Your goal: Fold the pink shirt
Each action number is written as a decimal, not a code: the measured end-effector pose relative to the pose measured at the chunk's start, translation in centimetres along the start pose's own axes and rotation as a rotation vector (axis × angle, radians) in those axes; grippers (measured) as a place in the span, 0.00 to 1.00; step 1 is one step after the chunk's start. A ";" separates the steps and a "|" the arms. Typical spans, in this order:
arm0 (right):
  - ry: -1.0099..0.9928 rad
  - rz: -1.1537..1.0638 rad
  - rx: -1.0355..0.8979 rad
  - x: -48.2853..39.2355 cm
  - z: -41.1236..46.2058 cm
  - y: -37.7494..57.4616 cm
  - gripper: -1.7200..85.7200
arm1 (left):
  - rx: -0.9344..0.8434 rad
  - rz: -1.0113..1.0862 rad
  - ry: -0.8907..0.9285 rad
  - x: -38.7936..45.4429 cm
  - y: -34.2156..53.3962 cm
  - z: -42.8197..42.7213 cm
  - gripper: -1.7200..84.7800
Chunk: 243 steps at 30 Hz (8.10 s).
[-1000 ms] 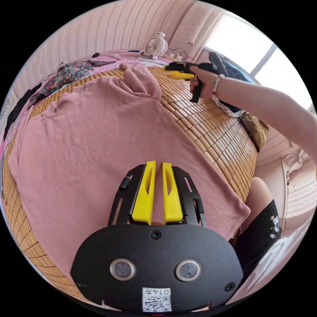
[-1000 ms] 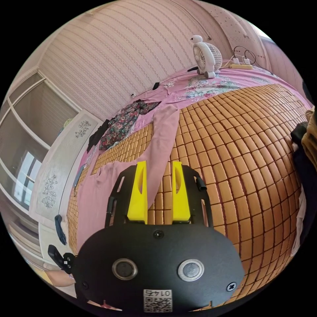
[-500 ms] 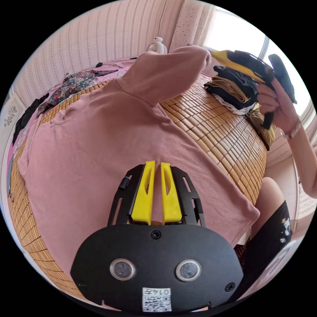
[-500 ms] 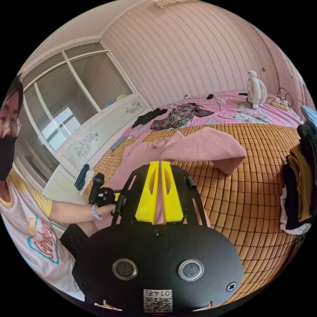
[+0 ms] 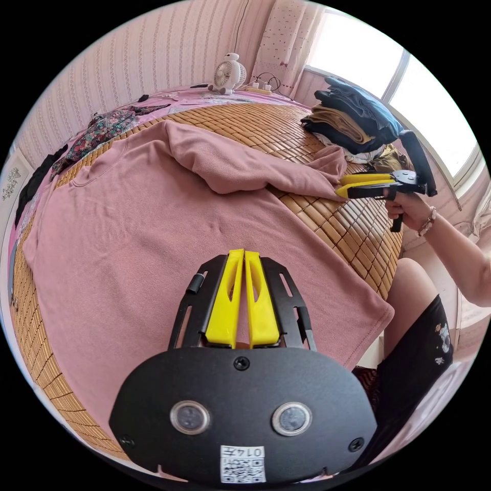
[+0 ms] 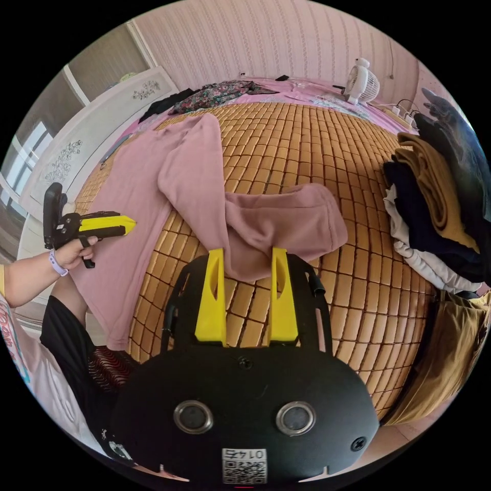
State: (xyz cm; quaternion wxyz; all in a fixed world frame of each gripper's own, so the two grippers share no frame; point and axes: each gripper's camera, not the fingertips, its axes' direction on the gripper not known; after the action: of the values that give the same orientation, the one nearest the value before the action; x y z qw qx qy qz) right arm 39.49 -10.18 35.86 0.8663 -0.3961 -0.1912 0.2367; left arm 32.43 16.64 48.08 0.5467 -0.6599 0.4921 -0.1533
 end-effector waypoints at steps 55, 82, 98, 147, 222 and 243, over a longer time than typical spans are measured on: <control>0.151 0.585 0.172 15.0 -2.7 5.2 0.04 | 0.040 0.106 -0.004 5.7 -20.8 7.1 0.03; 0.345 0.538 0.249 6.7 5.1 4.3 0.02 | 0.043 -0.080 0.216 -1.3 -12.0 -9.0 0.10; -0.422 -0.160 0.091 -26.7 16.7 -11.9 0.08 | 0.061 -0.563 -0.151 -11.4 23.2 -27.3 0.09; -0.315 -0.588 0.112 -43.2 42.6 -25.6 0.10 | 0.452 -0.726 -0.311 -44.2 38.1 -50.0 0.11; -0.502 0.057 0.378 -20.9 24.3 -21.0 0.09 | 0.526 -0.379 -0.212 -29.6 32.4 -46.3 0.11; 0.055 -0.338 -0.175 -24.6 32.0 -11.3 0.08 | 0.052 -0.292 -0.254 -30.8 9.5 -27.3 0.10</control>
State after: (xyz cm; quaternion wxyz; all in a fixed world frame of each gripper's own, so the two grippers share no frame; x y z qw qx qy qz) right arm 5.73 -11.38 60.72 0.8610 -0.4384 -0.2510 0.0593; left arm -6.80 27.05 59.79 0.5932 -0.7239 0.3141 -0.1594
